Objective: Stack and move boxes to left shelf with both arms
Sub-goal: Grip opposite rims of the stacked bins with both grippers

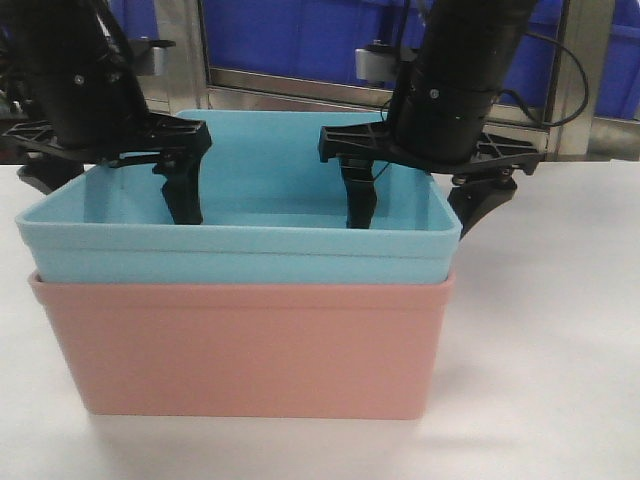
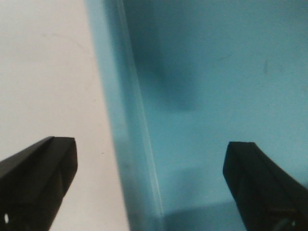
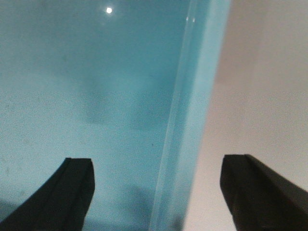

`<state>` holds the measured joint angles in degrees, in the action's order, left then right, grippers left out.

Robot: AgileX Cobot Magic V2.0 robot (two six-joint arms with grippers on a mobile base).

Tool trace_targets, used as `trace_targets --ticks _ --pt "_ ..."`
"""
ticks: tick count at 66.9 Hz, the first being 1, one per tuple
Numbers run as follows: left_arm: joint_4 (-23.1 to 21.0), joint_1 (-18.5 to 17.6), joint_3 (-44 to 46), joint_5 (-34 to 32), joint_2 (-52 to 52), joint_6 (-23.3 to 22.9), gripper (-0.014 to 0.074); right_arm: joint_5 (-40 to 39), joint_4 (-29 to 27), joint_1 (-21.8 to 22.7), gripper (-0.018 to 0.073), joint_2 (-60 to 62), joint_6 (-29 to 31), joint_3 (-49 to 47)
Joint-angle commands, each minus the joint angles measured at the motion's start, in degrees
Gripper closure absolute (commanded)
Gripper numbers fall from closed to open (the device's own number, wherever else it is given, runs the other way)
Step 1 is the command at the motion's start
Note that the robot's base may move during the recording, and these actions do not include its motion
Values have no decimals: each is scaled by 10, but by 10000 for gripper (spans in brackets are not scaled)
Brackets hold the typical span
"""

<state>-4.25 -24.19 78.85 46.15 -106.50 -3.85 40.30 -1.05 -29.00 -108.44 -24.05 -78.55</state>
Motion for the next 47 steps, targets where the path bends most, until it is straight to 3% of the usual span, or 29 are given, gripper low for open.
trace_targets --ticks 1,6,25,27,47 --pt "-5 -3 18 -19 19 -6 144 -18 6 2 -43 3 7 -9" --pt "-5 -3 18 -19 14 -7 201 -17 6 2 24 2 7 -9" --pt "-5 -3 18 -23 14 -7 608 -9 6 2 477 3 7 -9" --pt "-5 -3 18 -23 14 -7 615 -9 6 2 515 3 7 -9" --pt "-4 -3 18 -17 45 -25 604 -7 11 1 502 36 7 -9"
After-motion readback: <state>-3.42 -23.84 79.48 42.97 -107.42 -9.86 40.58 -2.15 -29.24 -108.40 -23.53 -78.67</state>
